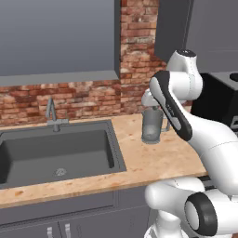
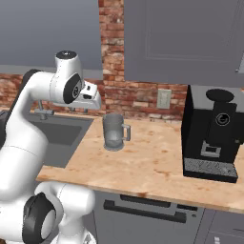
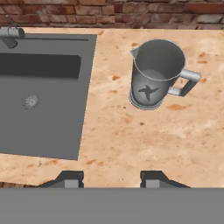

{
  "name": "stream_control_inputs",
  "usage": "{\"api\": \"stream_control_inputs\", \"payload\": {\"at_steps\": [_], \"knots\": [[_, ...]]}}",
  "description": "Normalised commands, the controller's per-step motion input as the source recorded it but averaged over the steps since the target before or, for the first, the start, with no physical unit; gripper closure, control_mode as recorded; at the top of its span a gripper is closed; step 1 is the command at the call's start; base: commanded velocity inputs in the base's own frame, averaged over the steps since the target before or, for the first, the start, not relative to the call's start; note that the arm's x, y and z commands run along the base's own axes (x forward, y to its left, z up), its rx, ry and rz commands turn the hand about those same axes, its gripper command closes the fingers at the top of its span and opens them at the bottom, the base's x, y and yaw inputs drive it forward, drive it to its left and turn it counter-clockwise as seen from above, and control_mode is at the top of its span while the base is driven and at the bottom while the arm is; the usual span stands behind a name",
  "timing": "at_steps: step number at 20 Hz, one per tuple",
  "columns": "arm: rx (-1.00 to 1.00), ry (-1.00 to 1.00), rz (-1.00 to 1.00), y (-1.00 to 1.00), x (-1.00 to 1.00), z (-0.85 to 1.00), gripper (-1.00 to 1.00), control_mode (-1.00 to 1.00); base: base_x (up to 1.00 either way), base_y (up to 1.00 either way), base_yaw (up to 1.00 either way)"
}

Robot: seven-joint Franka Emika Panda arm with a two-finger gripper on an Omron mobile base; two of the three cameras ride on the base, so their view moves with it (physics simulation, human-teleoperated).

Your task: Turn on the sink faucet and place the jug under the water for a few seconds to fill it up.

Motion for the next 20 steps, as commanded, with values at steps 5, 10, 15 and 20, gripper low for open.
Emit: {"api": "stream_control_inputs", "payload": {"at_steps": [5,10,15,20], "knots": [[0.0,-0.01,0.0,0.01,-0.05,0.0,-1.0,1.0,-0.09,0.08,0.0],[0.0,0.0,0.0,0.0,0.0,0.0,-1.0,1.0,-0.04,0.67,0.0],[0.0,0.0,0.0,0.0,0.0,0.0,-1.0,1.0,0.0,0.75,0.0],[0.0,0.0,0.0,0.0,0.0,0.0,-1.0,1.0,0.0,0.24,0.0]]}}
